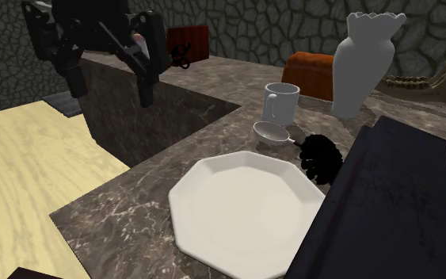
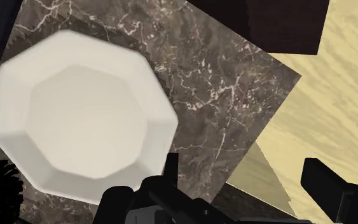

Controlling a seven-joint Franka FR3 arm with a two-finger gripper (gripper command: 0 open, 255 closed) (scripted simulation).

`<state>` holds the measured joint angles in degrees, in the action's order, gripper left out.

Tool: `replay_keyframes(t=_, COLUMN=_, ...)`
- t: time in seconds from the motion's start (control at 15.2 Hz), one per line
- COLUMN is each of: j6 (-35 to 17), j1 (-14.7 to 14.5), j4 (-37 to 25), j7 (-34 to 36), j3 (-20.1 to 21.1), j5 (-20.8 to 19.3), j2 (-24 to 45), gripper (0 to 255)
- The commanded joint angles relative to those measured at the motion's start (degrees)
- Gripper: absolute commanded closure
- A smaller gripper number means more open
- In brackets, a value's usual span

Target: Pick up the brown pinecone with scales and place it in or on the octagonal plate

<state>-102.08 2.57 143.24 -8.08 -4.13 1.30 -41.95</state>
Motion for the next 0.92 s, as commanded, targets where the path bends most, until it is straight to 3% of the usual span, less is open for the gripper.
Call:
replay_keyframes(t=0.0, j6=-2.15, j1=1.13, j4=0.74, j7=-4.25, j3=-3.35, j5=-1.59, j2=0.45, gripper=0)
replay_keyframes(t=0.46, j6=-10.63, j1=2.93, j4=-0.04, j7=-17.36, j3=-13.96, j5=-4.06, j2=6.81, gripper=0)
replay_keyframes(t=0.86, j6=-17.17, j1=2.00, j4=-4.38, j7=-29.79, j3=-23.64, j5=-2.14, j2=15.89, gripper=0)
